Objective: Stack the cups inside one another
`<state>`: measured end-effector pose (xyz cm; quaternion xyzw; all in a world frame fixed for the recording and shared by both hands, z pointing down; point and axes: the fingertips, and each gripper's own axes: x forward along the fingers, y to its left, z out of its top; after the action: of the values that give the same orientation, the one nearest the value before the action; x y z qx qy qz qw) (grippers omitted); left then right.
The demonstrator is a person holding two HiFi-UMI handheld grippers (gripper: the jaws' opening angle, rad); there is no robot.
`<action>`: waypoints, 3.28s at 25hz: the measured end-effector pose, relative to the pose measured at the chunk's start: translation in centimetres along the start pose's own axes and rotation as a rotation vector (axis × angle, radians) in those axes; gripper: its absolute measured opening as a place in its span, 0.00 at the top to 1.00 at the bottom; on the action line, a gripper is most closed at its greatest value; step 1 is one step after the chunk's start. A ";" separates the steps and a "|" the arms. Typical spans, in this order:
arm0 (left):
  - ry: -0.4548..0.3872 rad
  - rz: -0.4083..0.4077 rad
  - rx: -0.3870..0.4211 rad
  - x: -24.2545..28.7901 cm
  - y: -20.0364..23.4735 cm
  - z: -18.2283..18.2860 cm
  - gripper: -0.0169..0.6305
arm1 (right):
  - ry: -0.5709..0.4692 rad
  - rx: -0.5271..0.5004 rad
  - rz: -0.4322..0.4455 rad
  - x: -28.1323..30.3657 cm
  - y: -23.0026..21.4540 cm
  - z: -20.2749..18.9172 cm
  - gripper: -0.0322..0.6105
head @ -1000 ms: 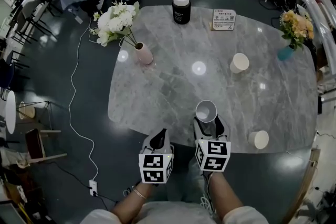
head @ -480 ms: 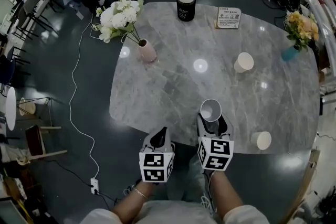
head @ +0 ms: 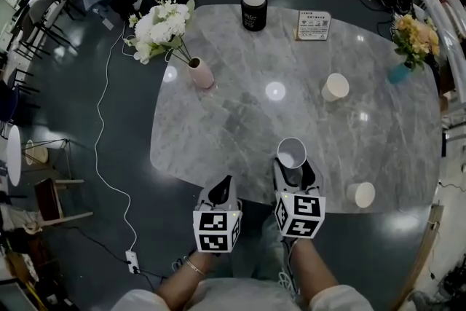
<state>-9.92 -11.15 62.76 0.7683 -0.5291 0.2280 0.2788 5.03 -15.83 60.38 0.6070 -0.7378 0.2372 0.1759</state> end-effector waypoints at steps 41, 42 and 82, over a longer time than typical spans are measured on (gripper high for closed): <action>-0.076 -0.151 0.112 5.6 -8.3 10.9 0.98 | -0.147 0.026 -0.104 -0.7 -9.5 10.6 0.55; -0.081 -0.154 0.114 6.0 -8.6 11.4 0.98 | -0.154 0.026 -0.108 -0.5 -10.0 11.1 0.55; -0.108 -0.152 0.097 14.9 -10.8 15.4 0.98 | -0.323 0.024 -0.137 8.0 -17.9 16.3 0.55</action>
<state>6.09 -28.62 58.93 0.8299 -0.4720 0.1899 0.2290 21.38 -34.18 53.69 0.6881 -0.7105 0.1329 0.0636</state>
